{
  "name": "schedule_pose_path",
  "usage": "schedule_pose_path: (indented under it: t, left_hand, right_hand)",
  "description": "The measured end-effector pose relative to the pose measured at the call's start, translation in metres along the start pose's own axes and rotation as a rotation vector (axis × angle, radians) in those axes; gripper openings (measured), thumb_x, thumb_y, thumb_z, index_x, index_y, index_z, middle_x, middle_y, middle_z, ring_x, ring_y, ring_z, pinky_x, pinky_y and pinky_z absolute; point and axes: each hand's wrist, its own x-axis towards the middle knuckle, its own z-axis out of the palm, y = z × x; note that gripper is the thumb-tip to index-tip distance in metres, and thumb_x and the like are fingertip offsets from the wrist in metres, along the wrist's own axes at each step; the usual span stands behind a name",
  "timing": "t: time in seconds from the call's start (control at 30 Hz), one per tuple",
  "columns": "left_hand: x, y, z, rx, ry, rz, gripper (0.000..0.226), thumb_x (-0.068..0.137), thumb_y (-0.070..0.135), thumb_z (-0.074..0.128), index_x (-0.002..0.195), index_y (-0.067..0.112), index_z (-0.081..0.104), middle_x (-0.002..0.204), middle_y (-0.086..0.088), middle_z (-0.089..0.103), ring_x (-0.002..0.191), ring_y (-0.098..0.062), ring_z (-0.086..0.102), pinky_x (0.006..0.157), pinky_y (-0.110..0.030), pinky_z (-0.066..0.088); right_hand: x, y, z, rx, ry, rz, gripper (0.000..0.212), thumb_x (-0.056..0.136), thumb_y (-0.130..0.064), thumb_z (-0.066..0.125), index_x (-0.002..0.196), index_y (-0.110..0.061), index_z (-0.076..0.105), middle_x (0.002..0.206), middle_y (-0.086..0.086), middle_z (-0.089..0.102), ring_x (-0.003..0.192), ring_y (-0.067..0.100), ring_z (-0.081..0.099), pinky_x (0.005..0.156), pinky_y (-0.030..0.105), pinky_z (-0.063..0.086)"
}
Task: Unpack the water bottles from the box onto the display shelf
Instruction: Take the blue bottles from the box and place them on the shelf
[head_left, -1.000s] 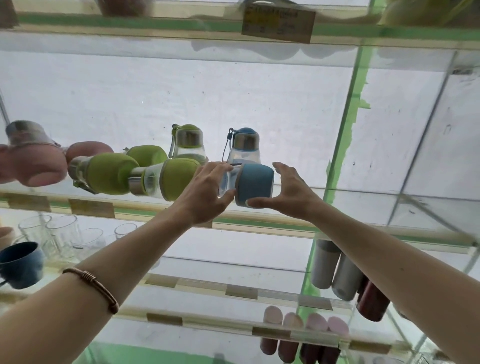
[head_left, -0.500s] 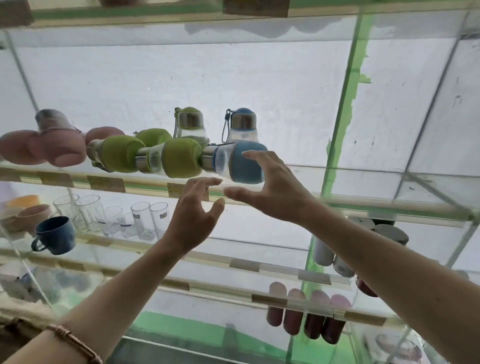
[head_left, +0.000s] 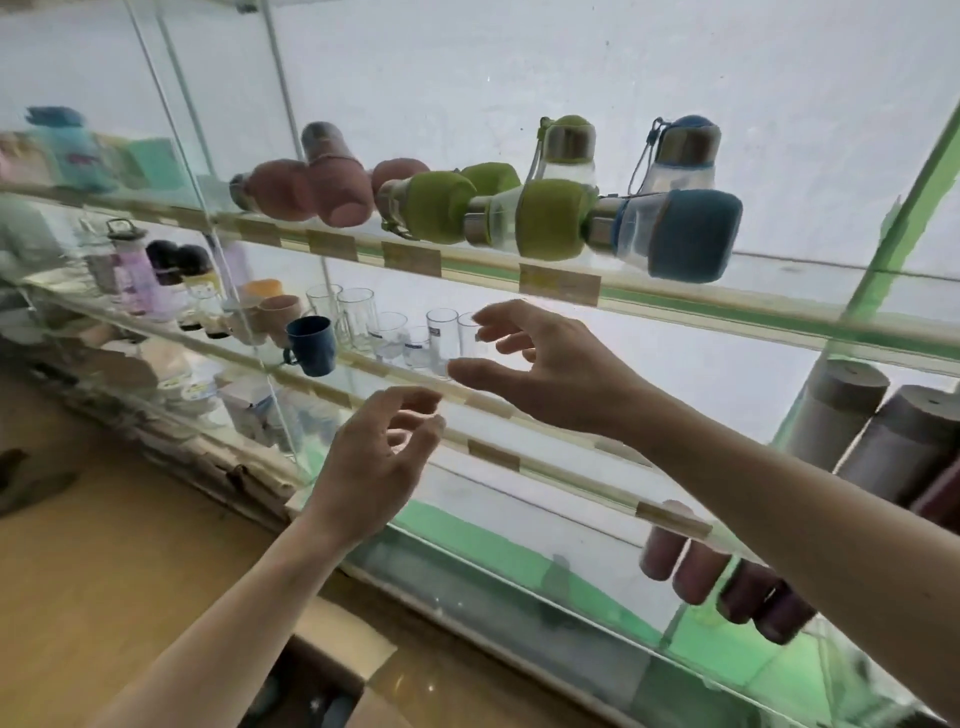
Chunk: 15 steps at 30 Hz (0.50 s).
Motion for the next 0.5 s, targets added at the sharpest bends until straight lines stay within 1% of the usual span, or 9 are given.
schedule_pose_path:
  t: [0.1,0.2,0.27,0.37,0.43,0.5]
  left_hand:
    - [-0.019,-0.023,-0.038,0.011,0.003,-0.049,0.017,0.093,0.030,0.054,0.110,0.032,0.053,0.102,0.022,0.055,0.094,0.009,0.054,0.074,-0.007,0.041]
    - [-0.038,-0.051,-0.082,0.059,0.020,-0.103,0.019,0.094,0.033,0.053,0.113,0.030,0.053,0.106,0.016,0.055,0.096,0.007,0.052,0.073,-0.009,0.039]
    - [-0.051,-0.072,-0.110,0.088,0.021,-0.162,0.023,0.094,0.035,0.052,0.116,0.027,0.054,0.109,0.013,0.056,0.099,0.004,0.052,0.071,-0.008,0.038]
    - [-0.071,-0.111,-0.147,0.096,0.030,-0.240,0.025,0.093,0.038,0.053,0.115,0.026,0.057,0.110,0.013,0.057,0.101,0.002,0.053,0.068,-0.006,0.039]
    - [-0.087,-0.140,-0.168,0.101,0.032,-0.289,0.022,0.093,0.036,0.054,0.112,0.028,0.057,0.107,0.015,0.057,0.098,0.005,0.053,0.068,-0.001,0.039]
    - [-0.105,-0.173,-0.183,0.067,0.052,-0.347,0.019,0.093,0.033,0.056,0.111,0.029,0.058,0.105,0.015,0.058,0.095,0.006,0.053,0.070,0.003,0.037]
  right_hand:
    - [0.010,-0.026,0.042,0.037,-0.084,-0.015,0.065,0.082,-0.055,0.062,0.136,-0.023,0.045,0.132,-0.005,0.055,0.104,0.004,0.049,0.085,0.021,0.040]
    - [0.023,-0.058,0.085,0.052,-0.151,-0.035,0.063,0.083,-0.054,0.061,0.135,-0.024,0.045,0.132,-0.005,0.054,0.105,0.004,0.049,0.085,0.021,0.041]
    - [0.032,-0.080,0.115,0.071,-0.186,-0.045,0.061,0.084,-0.052,0.061,0.135,-0.022,0.046,0.132,-0.004,0.054,0.107,0.006,0.050,0.088,0.024,0.044]
    - [0.047,-0.110,0.161,0.093,-0.243,-0.051,0.062,0.083,-0.052,0.062,0.134,-0.021,0.047,0.134,-0.003,0.053,0.110,0.008,0.051,0.095,0.030,0.046]
    - [0.056,-0.127,0.195,0.099,-0.284,-0.050,0.062,0.082,-0.054,0.062,0.133,-0.022,0.048,0.132,-0.005,0.054,0.113,0.010,0.052,0.098,0.034,0.046]
    - [0.065,-0.140,0.232,0.138,-0.339,-0.033,0.059,0.082,-0.053,0.063,0.131,-0.022,0.050,0.128,-0.007,0.055,0.111,0.009,0.053,0.098,0.033,0.047]
